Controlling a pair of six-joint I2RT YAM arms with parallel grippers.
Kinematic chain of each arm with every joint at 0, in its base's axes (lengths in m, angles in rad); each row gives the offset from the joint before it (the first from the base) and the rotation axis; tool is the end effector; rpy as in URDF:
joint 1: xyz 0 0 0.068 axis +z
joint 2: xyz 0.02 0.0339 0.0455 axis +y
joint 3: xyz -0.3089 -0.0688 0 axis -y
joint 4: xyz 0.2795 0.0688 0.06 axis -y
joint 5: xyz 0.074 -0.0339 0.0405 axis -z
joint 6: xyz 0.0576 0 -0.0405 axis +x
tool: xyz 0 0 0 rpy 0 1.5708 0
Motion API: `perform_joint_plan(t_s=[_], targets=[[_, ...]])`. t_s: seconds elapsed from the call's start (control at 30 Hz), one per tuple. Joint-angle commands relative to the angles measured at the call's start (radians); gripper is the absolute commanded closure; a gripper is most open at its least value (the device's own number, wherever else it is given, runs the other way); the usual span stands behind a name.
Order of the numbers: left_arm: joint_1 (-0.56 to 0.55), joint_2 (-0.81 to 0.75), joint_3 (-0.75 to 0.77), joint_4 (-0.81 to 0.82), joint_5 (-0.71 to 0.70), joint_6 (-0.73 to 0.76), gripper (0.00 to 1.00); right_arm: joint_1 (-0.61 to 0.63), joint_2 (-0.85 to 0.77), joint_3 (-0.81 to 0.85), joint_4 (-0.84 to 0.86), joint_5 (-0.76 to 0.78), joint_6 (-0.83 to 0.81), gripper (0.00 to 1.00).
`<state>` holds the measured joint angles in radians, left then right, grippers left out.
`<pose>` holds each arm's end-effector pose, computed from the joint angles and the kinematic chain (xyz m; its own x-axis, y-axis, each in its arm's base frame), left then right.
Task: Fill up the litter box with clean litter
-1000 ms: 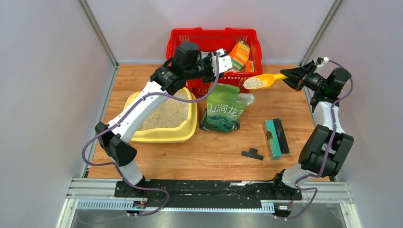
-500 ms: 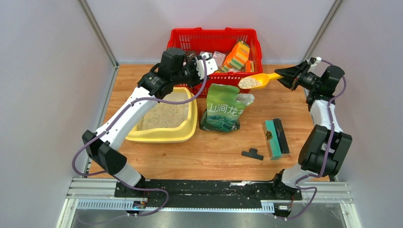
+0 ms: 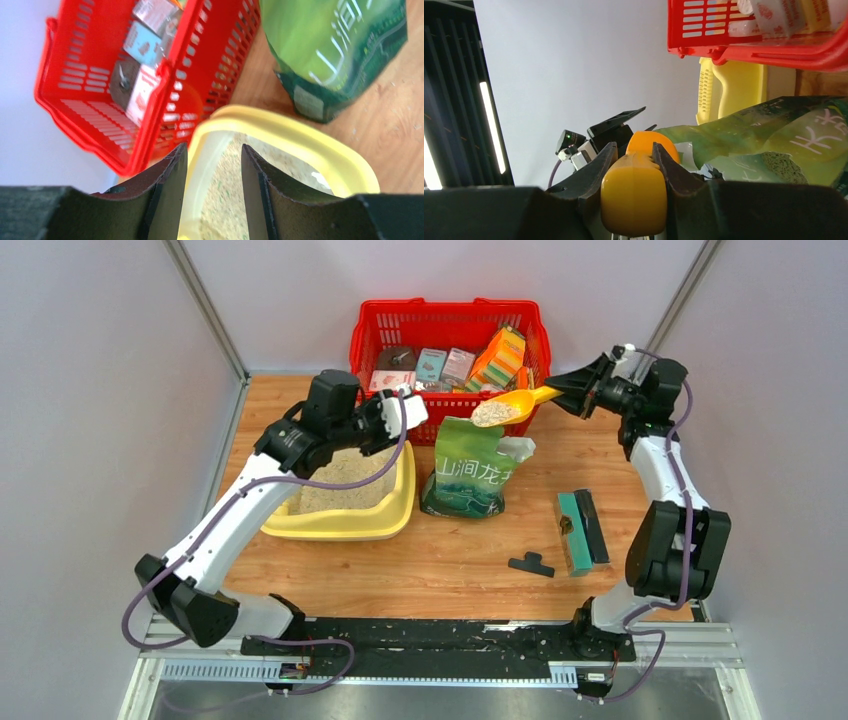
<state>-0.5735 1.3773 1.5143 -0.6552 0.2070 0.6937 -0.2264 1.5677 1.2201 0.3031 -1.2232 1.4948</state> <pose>0.2813 -0.1958 0.4497 0.1155 0.6703 -0.7330 0.7896 0.3858 0.4772 0.3979 -0.0361 0.3794 -0.8397 0.5420 -0.0341 -0.0205 0.0313 0.9993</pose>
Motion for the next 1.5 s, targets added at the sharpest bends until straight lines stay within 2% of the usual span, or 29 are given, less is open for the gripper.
perform_joint_plan(t_s=[0.0, 0.13, 0.4, 0.6, 0.77, 0.87, 1.07, 1.3, 1.47], targets=[[0.021, -0.122, -0.084, -0.109, -0.014, -0.017, 0.48, 0.091, 0.04, 0.07, 0.013, 0.028, 0.038, 1.0], [0.021, -0.236, -0.176, -0.138, -0.032, -0.046, 0.48, 0.173, 0.095, 0.117, -0.001, 0.045, 0.041, 1.0], [0.021, -0.349, -0.284, -0.248, -0.023, -0.065, 0.49, 0.393, 0.241, 0.228, -0.018, 0.076, 0.038, 1.0], [0.021, -0.431, -0.336, -0.303, -0.012, -0.08, 0.5, 0.562, 0.328, 0.363, -0.11, 0.142, -0.053, 1.0], [0.021, -0.471, -0.368, -0.331, 0.022, -0.095, 0.5, 0.663, 0.429, 0.538, -0.229, 0.194, -0.24, 1.0], [0.021, -0.494, -0.373, -0.337, 0.035, -0.095, 0.5, 0.682, 0.48, 0.654, -0.359, 0.238, -0.367, 1.0], [0.021, -0.543, -0.41, -0.327, 0.06, -0.099, 0.5, 0.7, 0.548, 0.783, -0.553, 0.37, -0.628, 1.0], [0.021, -0.607, -0.46, -0.323, 0.086, -0.083, 0.5, 0.802, 0.607, 0.89, -0.639, 0.523, -0.822, 1.0], [0.021, -0.642, -0.466, -0.366, 0.104, -0.049, 0.5, 0.887, 0.672, 0.973, -0.671, 0.625, -0.892, 1.0]])
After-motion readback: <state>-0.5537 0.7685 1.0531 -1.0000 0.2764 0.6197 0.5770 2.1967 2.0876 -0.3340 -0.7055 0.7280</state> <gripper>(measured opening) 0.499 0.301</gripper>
